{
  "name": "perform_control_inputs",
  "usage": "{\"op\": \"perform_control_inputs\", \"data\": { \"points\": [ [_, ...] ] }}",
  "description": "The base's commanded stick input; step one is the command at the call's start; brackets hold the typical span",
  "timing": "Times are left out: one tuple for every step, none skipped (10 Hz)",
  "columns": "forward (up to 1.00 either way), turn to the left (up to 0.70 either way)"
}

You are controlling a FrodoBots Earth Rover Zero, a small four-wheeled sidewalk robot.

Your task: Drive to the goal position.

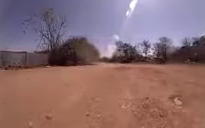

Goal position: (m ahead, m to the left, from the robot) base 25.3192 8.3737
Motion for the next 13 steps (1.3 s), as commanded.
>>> {"op": "perform_control_inputs", "data": {
  "points": [
    [1.0, 0.0],
    [1.0, 0.0],
    [1.0, 0.0],
    [1.0, 0.0],
    [1.0, 0.0],
    [1.0, 0.0],
    [1.0, 0.0],
    [1.0, 0.0],
    [1.0, 0.0],
    [1.0, 0.0],
    [1.0, 0.0],
    [1.0, 0.0],
    [1.0, 0.0]
  ]
}}
